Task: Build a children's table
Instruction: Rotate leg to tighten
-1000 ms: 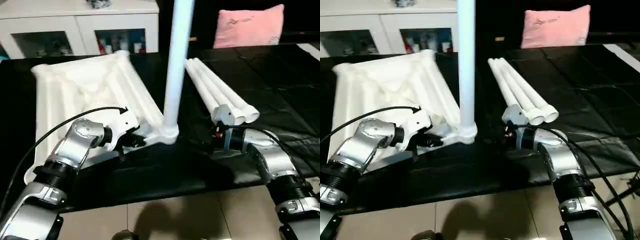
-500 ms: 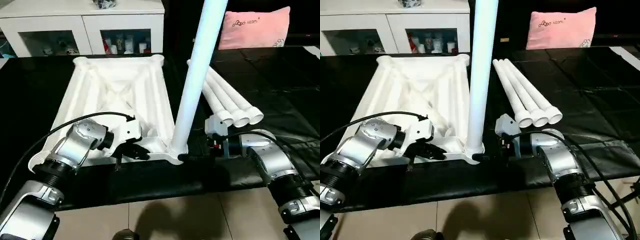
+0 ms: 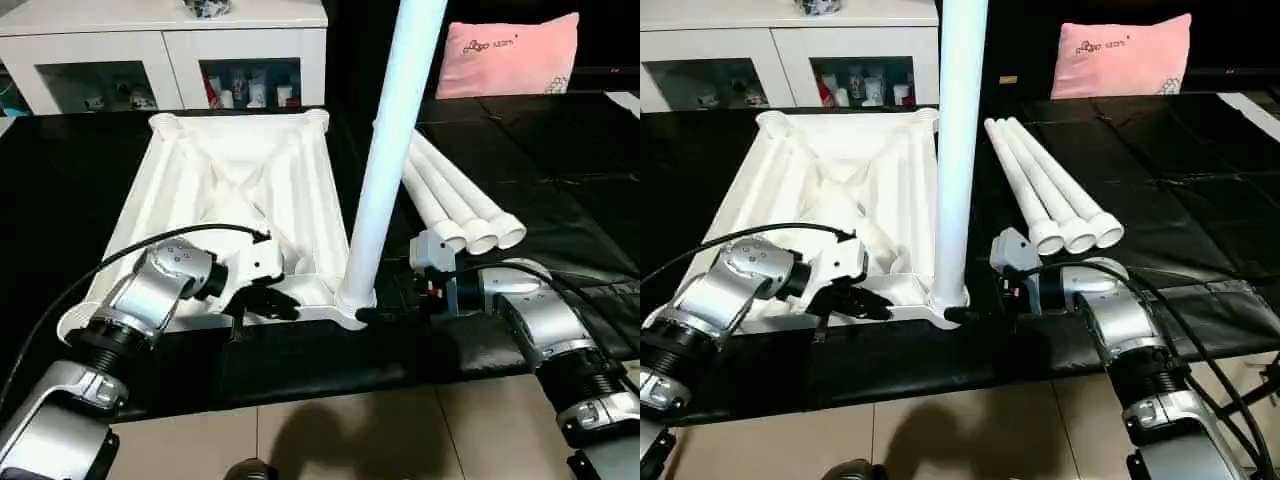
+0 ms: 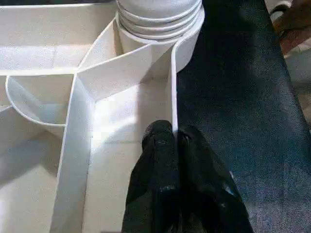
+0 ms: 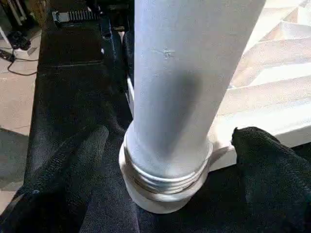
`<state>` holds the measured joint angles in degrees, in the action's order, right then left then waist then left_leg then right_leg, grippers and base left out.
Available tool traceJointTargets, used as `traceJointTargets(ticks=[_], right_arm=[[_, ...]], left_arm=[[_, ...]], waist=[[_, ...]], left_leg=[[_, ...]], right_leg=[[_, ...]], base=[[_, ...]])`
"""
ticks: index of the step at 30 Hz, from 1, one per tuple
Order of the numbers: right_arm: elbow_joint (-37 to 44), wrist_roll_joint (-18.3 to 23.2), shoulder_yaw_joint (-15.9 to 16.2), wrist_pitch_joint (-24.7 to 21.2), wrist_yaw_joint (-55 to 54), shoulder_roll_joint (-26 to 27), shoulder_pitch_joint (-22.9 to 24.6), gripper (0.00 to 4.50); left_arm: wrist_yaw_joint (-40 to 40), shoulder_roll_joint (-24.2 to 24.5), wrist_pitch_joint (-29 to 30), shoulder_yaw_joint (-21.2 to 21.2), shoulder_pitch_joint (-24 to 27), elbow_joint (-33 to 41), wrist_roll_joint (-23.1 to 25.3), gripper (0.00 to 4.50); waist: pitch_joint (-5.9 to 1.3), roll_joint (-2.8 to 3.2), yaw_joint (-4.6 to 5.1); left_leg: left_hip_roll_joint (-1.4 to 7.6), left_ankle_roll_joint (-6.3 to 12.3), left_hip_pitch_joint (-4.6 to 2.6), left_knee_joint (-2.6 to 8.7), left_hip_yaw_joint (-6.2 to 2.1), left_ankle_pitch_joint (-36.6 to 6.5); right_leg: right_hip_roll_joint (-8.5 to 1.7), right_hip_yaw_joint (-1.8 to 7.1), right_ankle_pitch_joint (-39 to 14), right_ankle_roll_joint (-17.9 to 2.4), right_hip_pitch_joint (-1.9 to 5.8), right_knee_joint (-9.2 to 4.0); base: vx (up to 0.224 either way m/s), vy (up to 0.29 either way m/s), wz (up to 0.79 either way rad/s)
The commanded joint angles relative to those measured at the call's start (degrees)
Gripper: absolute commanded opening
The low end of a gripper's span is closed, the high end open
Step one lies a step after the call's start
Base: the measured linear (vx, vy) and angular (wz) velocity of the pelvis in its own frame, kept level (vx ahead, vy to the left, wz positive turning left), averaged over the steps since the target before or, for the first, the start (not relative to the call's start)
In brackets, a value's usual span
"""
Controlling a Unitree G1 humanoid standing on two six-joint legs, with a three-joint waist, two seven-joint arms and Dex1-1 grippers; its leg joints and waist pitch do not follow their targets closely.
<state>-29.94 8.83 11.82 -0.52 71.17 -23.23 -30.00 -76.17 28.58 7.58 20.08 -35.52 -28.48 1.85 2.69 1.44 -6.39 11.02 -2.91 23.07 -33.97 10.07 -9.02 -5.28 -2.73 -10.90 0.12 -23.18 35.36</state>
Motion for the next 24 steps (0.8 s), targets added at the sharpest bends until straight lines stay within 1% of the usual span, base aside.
traceJointTargets(ticks=[1, 7, 8, 9, 10, 11, 13, 14, 18, 19, 21, 22, 24], right_arm=[[-0.1, -0.3, 0.3, 0.3, 0.2, -0.3, -1.0, 4.4], [-0.1, -0.3, 0.3, 0.3, 0.2, -0.3, -1.0, 4.4], [-0.4, -0.7, 1.1, 0.5, 1.6, -0.3, -1.2, 4.4], [-1.1, -0.8, 2.3, 0.1, 3.3, 0.4, -1.2, 4.25], [-1.6, -0.9, 3.3, -0.2, 4.6, 1.0, -1.1, 4.25], [-1.9, -0.9, 3.6, -0.3, 5.0, 1.2, -1.1, 4.25], [-2.0, -0.9, 3.8, -0.4, 5.1, 1.5, -1.0, 3.97], [-1.9, -0.9, 3.8, -0.5, 5.1, 1.5, -1.0, 3.97], [-1.8, -0.8, 3.8, -0.6, 5.1, 1.6, -0.9, 3.53], [-1.9, -0.8, 3.8, -0.6, 5.2, 1.7, -1.0, 3.53], [-2.2, -0.8, 3.7, -0.5, 5.4, 1.8, -1.1, 3.32], [-2.2, -0.8, 3.7, -0.5, 5.4, 1.8, -1.1, 3.32], [-2.4, -0.8, 3.8, -0.5, 5.7, 1.8, -1.2, 3.02]], left_arm=[[-1.2, 0.0, -1.0, 0.3, -1.9, 1.8, -0.8, 0.0], [-1.2, 0.0, -1.0, 0.3, -1.9, 1.8, -0.8, 0.0], [-2.2, 0.1, -1.8, 0.6, -2.0, 1.7, -0.9, 0.0], [-2.9, 0.2, -1.9, 1.1, -1.8, 2.6, -0.6, 0.0], [-3.4, 0.3, -1.8, 1.5, -1.7, 3.5, -0.4, 0.0], [-3.6, 0.4, -1.8, 1.7, -1.6, 3.8, -0.3, 0.0], [-3.6, 0.4, -1.8, 1.8, -1.6, 3.8, -0.3, 0.0], [-3.6, 0.4, -1.8, 1.8, -1.6, 3.6, -0.2, 0.0], [-3.5, 0.4, -2.1, 1.7, -1.7, 3.2, -0.1, 0.0], [-3.5, 0.4, -2.1, 1.7, -1.7, 3.1, -0.1, 0.0], [-3.6, 0.5, -2.2, 1.7, -1.7, 3.0, -0.1, 0.0], [-3.6, 0.5, -2.2, 1.7, -1.7, 3.0, -0.1, 0.0], [-3.6, 0.6, -2.3, 1.7, -1.7, 2.9, 0.0, 0.0]], waist=[[-4.2, -0.15, 0.22], [-4.24, -0.11, 0.21], [-4.23, -0.15, 0.22], [-4.28, 0.04, 0.06], [-4.28, -0.09, 0.17], [-4.25, 0.0, 0.15], [-4.3, -0.01, 0.11], [-4.24, 0.09, -0.05], [-4.18, 0.05, -0.14], [-4.16, 0.03, -0.11], [-4.19, -0.01, -0.05], [-4.19, -0.02, -0.02], [-4.26, -0.04, -0.05]], left_leg=[[1.86, 2.98, -1.75, 3.66, -0.1, -11.2], [1.87, 3.18, -1.76, 3.62, -0.12, -11.0], [1.84, 3.15, -1.75, 3.61, -0.1, -11.0], [1.84, 3.2, -1.71, 3.58, -0.19, -11.0], [1.82, 3.3, -1.65, 3.57, -0.13, -11.0], [1.92, 3.41, -1.67, 3.61, -0.15, -11.1], [1.92, 3.4, -1.77, 3.57, -0.12, -11.0], [1.96, 3.35, -1.83, 3.6, -0.09, -11.2], [1.96, 2.54, -1.85, 3.79, -0.18, -12.5], [1.97, 2.42, -1.85, 3.81, -0.19, -12.7], [1.93, 2.29, -1.82, 3.78, -0.2, -12.6], [1.91, 2.34, -1.78, 3.77, -0.2, -12.5], [1.91, 2.44, -1.79, 3.71, -0.18, -12.1]], right_leg=[[-2.41, 1.53, -3.4, -15.3, 2.68, -3.17], [-2.4, 1.49, -2.9, -15.5, 2.69, -3.09], [-2.37, 1.5, -3.0, -15.5, 2.7, -3.08], [-2.44, 1.45, -2.9, -15.6, 2.76, -2.99], [-2.4, 1.43, -2.6, -15.7, 2.76, -3.04], [-2.47, 1.46, -2.5, -15.9, 2.69, -3.04], [-2.41, 1.44, -2.3, -16.2, 2.66, -2.97], [-2.41, 1.47, -2.4, -16.2, 2.57, -3.03], [-2.45, 1.48, -3.7, -15.8, 2.63, -3.07], [-2.48, 1.5, -4.0, -15.7, 2.64, -3.11], [-2.5, 1.54, -4.0, -15.6, 2.68, -3.1], [-2.48, 1.53, -3.9, -15.6, 2.68, -3.09], [-2.47, 1.53, -3.4, -15.6, 2.7, -3.01]], base=[[0.0, 0.0, 0.0], [0.0, 0.0, 0.0], [0.0, 0.0, 0.0], [0.0, 0.0, 0.0], [0.0, 0.0, 0.0], [0.0, 0.0, 0.0], [0.0, 0.0, 0.0], [0.0, 0.0, 0.0], [0.0, 0.0, 0.0], [0.0, 0.0, 0.0], [0.0, 0.0, 0.0], [0.0, 0.0, 0.0], [0.0, 0.0, 0.0]])
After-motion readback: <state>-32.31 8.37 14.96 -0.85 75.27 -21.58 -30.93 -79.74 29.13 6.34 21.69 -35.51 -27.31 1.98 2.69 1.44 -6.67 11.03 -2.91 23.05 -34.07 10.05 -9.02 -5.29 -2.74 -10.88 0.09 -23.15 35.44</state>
